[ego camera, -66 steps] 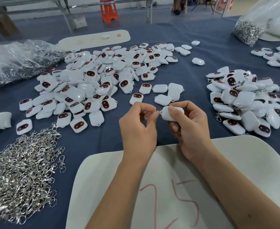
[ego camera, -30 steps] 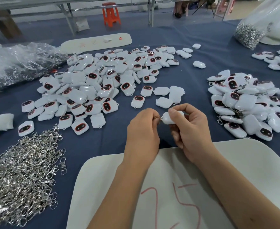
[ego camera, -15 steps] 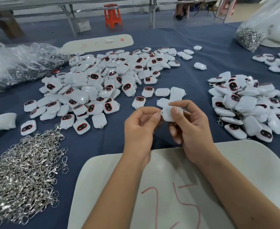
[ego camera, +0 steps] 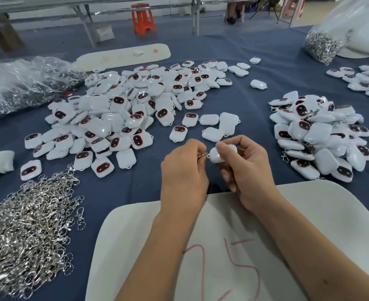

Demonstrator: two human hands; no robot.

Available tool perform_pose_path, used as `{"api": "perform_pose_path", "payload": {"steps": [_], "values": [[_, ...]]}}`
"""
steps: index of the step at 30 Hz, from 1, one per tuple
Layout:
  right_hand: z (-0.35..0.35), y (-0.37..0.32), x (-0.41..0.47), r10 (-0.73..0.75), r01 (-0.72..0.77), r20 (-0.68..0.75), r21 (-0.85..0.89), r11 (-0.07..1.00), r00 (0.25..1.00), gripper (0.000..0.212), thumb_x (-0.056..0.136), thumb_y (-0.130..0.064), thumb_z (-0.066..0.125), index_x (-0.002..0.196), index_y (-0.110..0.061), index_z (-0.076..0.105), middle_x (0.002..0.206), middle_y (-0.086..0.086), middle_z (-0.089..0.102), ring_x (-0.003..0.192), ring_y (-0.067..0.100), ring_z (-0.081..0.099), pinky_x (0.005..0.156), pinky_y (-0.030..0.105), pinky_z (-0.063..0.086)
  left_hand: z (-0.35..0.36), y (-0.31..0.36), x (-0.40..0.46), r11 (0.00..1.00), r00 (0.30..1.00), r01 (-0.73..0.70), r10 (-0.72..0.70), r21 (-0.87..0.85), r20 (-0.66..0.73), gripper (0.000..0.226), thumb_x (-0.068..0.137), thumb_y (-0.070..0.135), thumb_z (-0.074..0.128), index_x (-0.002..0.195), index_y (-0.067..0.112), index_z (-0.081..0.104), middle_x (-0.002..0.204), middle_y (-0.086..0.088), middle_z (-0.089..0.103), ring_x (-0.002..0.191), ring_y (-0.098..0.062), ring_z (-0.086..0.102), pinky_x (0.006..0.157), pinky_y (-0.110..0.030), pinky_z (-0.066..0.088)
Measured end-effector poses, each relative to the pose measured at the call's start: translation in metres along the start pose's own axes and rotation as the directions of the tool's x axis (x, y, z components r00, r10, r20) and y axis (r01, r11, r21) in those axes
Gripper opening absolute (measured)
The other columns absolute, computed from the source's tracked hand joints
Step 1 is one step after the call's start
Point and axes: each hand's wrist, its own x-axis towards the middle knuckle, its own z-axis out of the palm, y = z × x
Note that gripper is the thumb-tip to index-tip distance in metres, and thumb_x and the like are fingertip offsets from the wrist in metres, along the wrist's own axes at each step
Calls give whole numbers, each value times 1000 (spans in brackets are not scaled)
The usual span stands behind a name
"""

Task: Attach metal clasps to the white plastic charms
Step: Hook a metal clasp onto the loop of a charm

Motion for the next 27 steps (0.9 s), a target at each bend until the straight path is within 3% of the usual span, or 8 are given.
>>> {"api": "perform_pose_path", "payload": {"steps": [8, 12, 15, 17, 19, 22, 24, 27], "values": [[-3, -2, 6, 13, 25, -265, 139, 990, 964, 11, 100, -20, 68, 96, -13, 61, 68, 1, 66, 42, 13, 46, 36, 22, 32, 14, 17, 4, 945, 977, 196, -212, -260, -36, 16, 86, 9, 77, 80, 23, 72, 73, 17, 71, 75, -1, 69, 69, -13, 51], [-19, -11, 10, -111, 196, -523, 110, 974, 845, 14, 100, -19, 67, 107, -14, 55, 68, -1, 69, 46, 15, 55, 40, 26, 41, 54, 46, 27, 844, 933, 358, -336, -400, 125, 13, 85, 8, 78, 82, 20, 74, 75, 7, 75, 74, -8, 73, 77, -27, 58], [-39, -23, 13, -294, 392, -623, 22, 920, 725, 40, 99, -14, 68, 133, -14, 46, 84, 1, 75, 66, 17, 73, 56, 26, 57, 83, 70, 47, 737, 910, 414, -317, -534, 268, 18, 90, 3, 72, 100, 18, 72, 95, -2, 78, 88, -14, 74, 90, -35, 59], [-52, -26, 15, -412, 417, -614, -145, 897, 673, 67, 96, -9, 69, 153, -14, 34, 116, -1, 73, 89, 16, 77, 73, 25, 62, 95, 79, 55, 776, 925, 376, -279, -506, 259, 23, 91, 7, 70, 111, 18, 71, 105, -1, 76, 89, -10, 72, 93, -37, 58], [-59, -25, 18, -541, 313, -541, -458, 832, 644, 81, 92, -3, 66, 161, -13, 25, 142, -14, 61, 104, 9, 73, 82, 9, 53, 94, 77, 57, 851, 948, 312, -252, -422, 193, 21, 90, 9, 70, 109, 17, 72, 102, 7, 74, 82, 3, 66, 90, -30, 57], [-58, -20, 18, -583, 271, -415, -601, 752, 698, 79, 90, 7, 62, 160, -12, 31, 169, 11, 27, 111, 11, 69, 75, 9, 53, 76, 61, 48, 916, 966, 254, -226, -310, 124, 14, 89, 10, 68, 98, 20, 74, 93, 15, 72, 78, 4, 65, 80, -20, 53], [-49, -19, 17, -604, 276, -324, -668, 691, 728, 61, 88, 11, 62, 145, -8, 50, 163, 14, 36, 106, 12, 68, 71, 15, 56, 60, 44, 44, 925, 965, 263, -258, -275, 55, 14, 89, 9, 67, 94, 21, 73, 89, 16, 71, 79, 1, 65, 79, -21, 53], [-28, -12, 13, -599, 330, -86, -769, 548, 796, 27, 89, 5, 66, 113, -6, 69, 115, 6, 71, 86, 15, 67, 75, 35, 56, 31, 14, 45, 941, 936, 305, -325, -147, -134, 23, 88, 3, 60, 98, 21, 72, 95, 11, 70, 89, -9, 65, 87, -31, 53]]}}
